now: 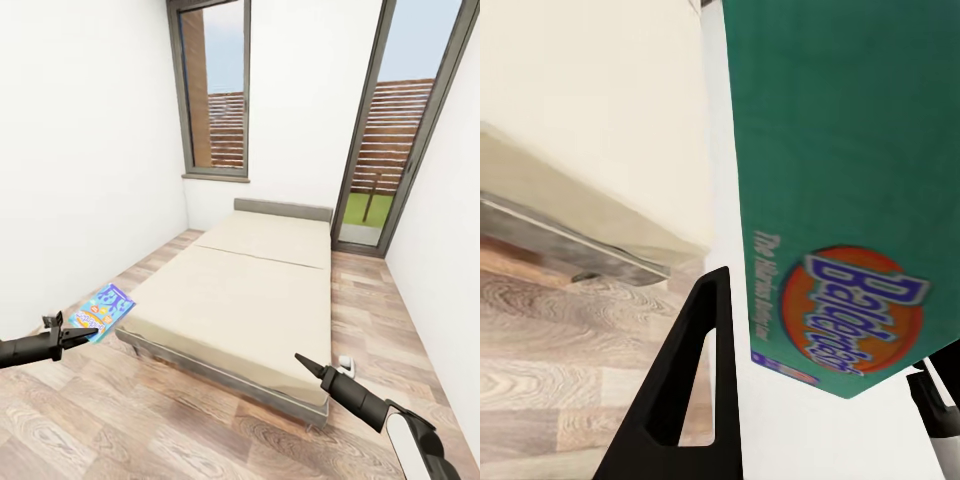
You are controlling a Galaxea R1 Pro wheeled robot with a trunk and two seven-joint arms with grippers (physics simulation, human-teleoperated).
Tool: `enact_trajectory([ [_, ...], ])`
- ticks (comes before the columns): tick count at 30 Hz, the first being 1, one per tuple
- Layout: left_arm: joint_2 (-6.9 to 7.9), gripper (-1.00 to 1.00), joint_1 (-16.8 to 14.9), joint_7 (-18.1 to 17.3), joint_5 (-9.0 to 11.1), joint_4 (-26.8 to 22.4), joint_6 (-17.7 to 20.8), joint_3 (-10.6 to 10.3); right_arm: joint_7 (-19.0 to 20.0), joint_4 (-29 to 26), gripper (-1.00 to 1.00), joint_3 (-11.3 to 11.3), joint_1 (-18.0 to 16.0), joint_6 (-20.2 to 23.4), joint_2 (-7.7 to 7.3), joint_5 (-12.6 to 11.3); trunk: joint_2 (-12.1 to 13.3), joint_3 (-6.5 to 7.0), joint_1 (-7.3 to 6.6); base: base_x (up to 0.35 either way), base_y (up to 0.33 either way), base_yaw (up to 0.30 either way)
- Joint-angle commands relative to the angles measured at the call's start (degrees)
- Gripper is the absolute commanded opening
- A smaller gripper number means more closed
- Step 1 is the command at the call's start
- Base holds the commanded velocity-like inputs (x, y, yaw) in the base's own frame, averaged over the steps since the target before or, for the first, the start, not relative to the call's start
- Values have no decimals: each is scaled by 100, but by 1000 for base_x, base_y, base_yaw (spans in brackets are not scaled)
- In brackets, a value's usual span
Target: Put all the toys in the child's room - the three board games (two on the bed and one on the table), the two jigsaw puzzles on the table, and the tennis ball on the table - inside the toy box on the table in the child's room.
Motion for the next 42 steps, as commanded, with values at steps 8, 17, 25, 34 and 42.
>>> enact_trajectory([
  [8,-6,-100,-7,-24,7,2,58,-26,7,1,100,-7,-2,39,-2,-21,319,138,-177,-1,0,287],
  [17,-28,-100,-7,-24,7,2,58,-34,9,1,100,-7,-2,40,-15,-20,680,300,-374,0,0,287],
  [25,-40,-100,-7,-24,7,-5,58,-39,9,-6,100,-7,-2,40,-8,-21,1001,444,-550,0,0,287],
  [34,-46,-100,-7,-24,7,-15,58,-35,9,-10,100,-7,-2,40,-20,-21,1362,605,-748,0,0,287],
  [42,-51,-100,-7,-24,7,-16,58,-40,9,1,100,-7,-2,40,-5,-21,1683,749,-924,0,0,287],
])
